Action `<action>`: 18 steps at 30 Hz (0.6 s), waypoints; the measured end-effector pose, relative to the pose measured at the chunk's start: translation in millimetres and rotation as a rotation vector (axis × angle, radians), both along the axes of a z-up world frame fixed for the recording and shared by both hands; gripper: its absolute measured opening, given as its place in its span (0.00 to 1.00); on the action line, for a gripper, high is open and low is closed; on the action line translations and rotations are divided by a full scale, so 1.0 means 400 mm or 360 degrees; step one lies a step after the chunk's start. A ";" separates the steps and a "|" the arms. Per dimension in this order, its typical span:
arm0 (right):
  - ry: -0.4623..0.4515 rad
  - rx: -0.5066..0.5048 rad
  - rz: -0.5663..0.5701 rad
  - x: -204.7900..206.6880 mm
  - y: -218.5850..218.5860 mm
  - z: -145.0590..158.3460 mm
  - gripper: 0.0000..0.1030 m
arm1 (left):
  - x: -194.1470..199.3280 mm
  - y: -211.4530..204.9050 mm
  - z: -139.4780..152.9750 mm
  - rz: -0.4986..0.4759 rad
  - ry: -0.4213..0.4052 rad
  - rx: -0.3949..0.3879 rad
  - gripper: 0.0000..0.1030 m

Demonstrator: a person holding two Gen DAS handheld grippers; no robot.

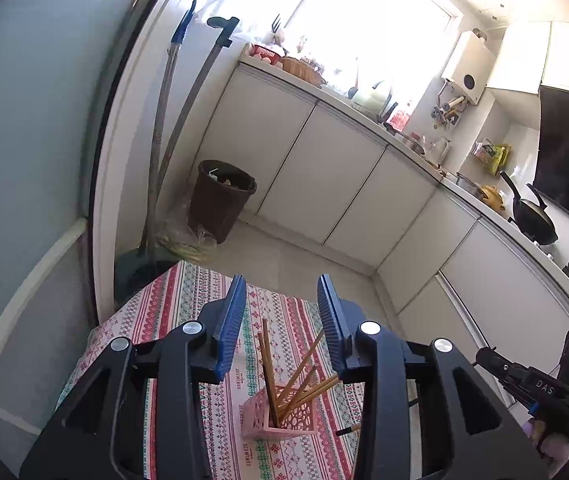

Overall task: Organize utensils
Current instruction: 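Lower the black chopstick into the basket and open the left tool, then lower the wooden chopstick into the basket and open the right tool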

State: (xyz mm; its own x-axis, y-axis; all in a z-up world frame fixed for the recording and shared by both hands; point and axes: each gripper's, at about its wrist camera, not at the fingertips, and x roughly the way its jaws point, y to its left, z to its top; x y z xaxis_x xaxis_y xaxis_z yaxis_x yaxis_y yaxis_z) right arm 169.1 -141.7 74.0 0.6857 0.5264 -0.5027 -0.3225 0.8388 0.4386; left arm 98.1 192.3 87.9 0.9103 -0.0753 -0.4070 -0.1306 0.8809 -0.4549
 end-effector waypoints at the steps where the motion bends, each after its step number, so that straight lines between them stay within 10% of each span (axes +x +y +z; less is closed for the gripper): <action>1: -0.0005 -0.0005 -0.0003 0.007 0.009 0.000 0.04 | 0.001 0.002 0.000 -0.0002 0.0001 -0.0009 0.34; 18: -0.0005 -0.0104 0.0009 0.073 0.123 -0.067 0.14 | 0.036 -0.055 -0.026 -0.0155 0.0086 0.0033 0.37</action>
